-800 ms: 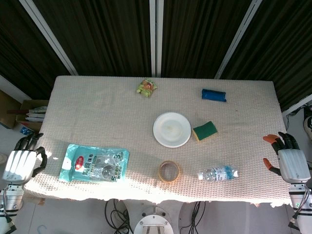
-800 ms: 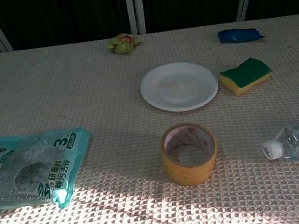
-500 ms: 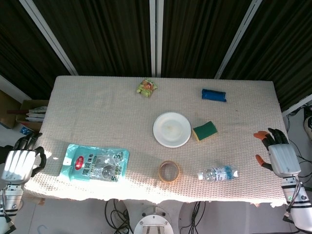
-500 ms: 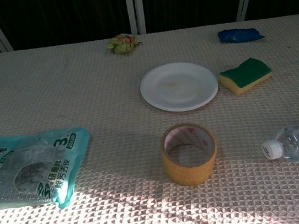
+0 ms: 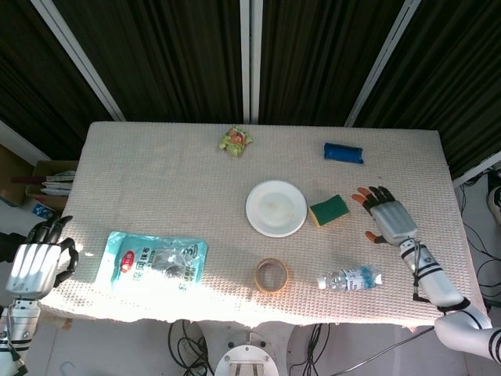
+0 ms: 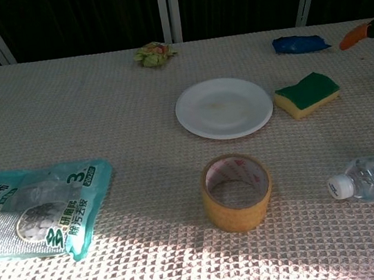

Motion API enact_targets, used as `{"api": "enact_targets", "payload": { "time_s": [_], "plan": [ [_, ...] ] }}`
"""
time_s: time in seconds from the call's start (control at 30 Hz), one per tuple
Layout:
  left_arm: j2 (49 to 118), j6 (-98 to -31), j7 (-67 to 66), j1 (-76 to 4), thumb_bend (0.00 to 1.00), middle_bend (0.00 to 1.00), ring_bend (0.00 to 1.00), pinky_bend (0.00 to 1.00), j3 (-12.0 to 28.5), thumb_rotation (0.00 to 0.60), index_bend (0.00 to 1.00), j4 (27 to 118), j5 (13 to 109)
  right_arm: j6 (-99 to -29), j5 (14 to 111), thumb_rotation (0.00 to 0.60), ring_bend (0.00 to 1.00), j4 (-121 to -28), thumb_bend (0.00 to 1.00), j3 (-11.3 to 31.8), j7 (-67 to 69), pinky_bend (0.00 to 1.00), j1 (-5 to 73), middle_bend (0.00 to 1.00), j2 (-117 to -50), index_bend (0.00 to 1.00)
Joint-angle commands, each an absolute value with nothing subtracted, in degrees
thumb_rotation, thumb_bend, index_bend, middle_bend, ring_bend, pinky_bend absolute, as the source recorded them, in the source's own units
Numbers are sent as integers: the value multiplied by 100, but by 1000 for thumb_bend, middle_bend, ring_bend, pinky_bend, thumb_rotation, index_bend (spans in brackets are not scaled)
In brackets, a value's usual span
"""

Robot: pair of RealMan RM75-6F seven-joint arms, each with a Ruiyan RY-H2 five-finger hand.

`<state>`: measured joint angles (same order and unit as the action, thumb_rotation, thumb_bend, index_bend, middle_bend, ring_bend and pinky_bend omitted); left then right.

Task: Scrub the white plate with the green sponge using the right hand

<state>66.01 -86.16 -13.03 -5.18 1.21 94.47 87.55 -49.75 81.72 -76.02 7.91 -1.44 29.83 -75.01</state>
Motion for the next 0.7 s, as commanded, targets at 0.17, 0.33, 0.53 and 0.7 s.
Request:
{"api": "enact_targets", "payload": {
  "time_s": [0.17, 0.33, 0.53, 0.7],
  "plan": [
    [6548, -8548, -1386, -523, 46, 138, 108, 166, 141, 600, 226, 9530, 8651, -4526, 8386, 600, 0, -6368, 158, 712, 447, 0, 3693, 97, -8416, 178],
    [6543, -8508, -1434, -546, 46, 138, 108, 166, 149, 600, 225, 9570, 8635, -4602, 8566, 600, 0, -6014, 157, 629, 841, 0, 3837, 150, -8604, 238],
    [6526, -8477, -1472, -555, 46, 137, 108, 166, 153, 600, 225, 9603, 8603, -4733, 8713, 600, 0, -5725, 158, 498, 1143, 0, 3911, 210, -8732, 316],
    [6515, -8464, -1498, -562, 47, 138, 108, 166, 154, 600, 226, 9641, 8595, -4841, 8749, 600, 3, -5530, 177, 430, 1361, 11, 3932, 250, -8845, 385]
  ]
}}
